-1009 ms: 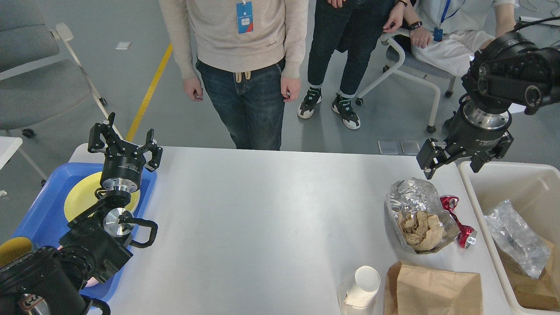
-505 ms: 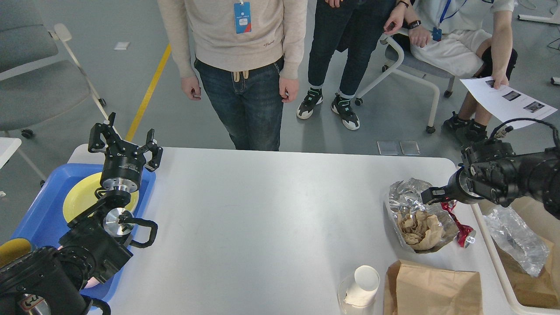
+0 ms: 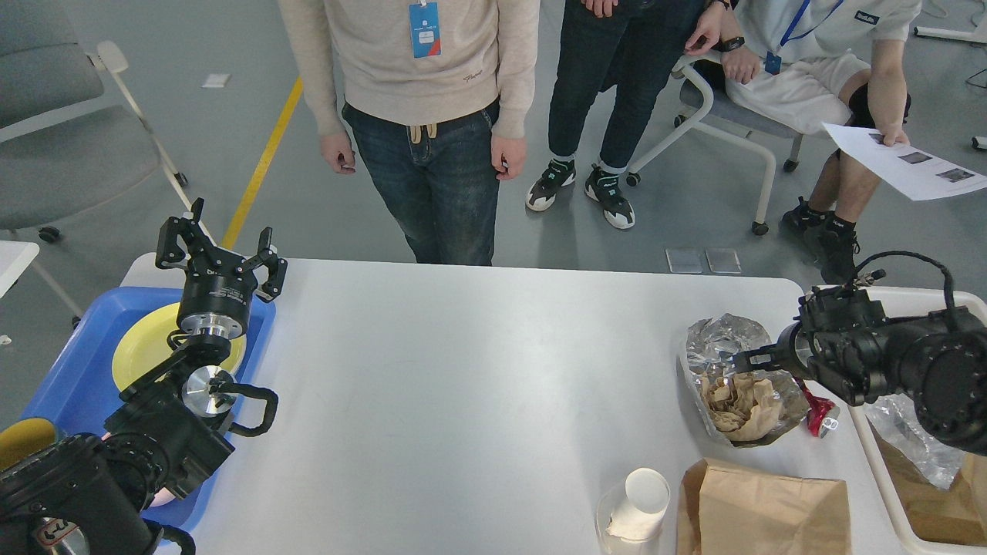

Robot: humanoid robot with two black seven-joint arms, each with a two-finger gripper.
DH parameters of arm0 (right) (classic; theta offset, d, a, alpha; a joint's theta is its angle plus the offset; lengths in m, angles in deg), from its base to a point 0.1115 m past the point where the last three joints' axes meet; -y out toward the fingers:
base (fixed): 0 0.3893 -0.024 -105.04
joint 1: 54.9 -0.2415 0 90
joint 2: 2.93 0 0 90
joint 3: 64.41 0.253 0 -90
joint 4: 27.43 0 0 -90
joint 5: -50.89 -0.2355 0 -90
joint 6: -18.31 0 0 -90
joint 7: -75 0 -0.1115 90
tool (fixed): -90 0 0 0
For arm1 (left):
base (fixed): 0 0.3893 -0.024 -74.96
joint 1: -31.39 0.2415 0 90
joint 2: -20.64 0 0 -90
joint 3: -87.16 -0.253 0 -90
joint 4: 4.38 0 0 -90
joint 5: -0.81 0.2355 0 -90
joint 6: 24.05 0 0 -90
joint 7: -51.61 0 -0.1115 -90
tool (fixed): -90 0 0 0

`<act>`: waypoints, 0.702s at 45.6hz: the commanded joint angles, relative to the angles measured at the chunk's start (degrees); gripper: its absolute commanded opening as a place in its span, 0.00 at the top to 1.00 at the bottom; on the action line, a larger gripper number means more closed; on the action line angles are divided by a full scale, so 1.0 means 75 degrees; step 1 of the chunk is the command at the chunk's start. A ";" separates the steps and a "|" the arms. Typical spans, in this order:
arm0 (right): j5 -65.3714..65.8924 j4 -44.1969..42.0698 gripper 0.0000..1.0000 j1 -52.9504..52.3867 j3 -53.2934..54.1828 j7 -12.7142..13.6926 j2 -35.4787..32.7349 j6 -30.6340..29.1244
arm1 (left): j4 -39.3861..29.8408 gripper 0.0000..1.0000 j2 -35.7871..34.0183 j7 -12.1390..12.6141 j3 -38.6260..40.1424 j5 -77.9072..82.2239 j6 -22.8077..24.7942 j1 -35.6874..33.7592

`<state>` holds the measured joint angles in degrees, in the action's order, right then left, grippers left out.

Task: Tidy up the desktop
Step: 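Lower the right gripper and grasp the clear plastic snack bag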

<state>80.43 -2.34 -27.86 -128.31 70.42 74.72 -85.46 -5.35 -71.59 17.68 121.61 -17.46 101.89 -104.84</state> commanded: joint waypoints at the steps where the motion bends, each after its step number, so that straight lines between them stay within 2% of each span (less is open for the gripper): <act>1: -0.0001 -0.0275 0.38 0.0261 -0.0012 0.0001 0.0136 0.0020 | 0.0000 0.03 0.0005 0.0000 0.0000 -0.0012 -0.0011 -0.0001; 7: -0.0001 -0.0275 0.52 0.0319 0.0000 0.0001 0.0136 0.0032 | 0.0000 0.03 0.0005 0.0000 0.0000 0.0000 0.0000 -0.0001; 10: -0.0001 -0.0275 0.68 0.0343 0.0000 0.0001 0.0136 0.0032 | 0.0000 0.03 0.0005 0.0000 0.0000 0.0000 0.0000 -0.0001; 13: -0.0001 -0.0275 0.75 0.0366 0.0000 -0.0010 0.0136 0.0044 | 0.0000 0.03 0.0005 0.0000 0.0000 0.0000 0.0000 -0.0001; 15: -0.0001 -0.0275 0.88 0.0366 0.0000 -0.0010 0.0136 0.0032 | 0.0000 0.03 0.0005 0.0000 0.0000 0.0000 0.0000 -0.0001; 16: -0.0001 -0.0275 1.00 0.0366 -0.0012 -0.0022 0.0136 0.0032 | 0.0000 0.03 0.0005 0.0000 0.0000 -0.0012 0.0000 -0.0001; 32: -0.0001 -0.0275 1.00 0.0249 -0.0012 -0.0057 0.0265 0.0032 | 0.0000 0.03 0.0005 0.0000 0.0000 0.0000 0.0000 -0.0001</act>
<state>80.43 -4.52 -25.30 -128.47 70.09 76.34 -85.19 -5.35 -71.56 17.68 121.61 -17.46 101.89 -104.84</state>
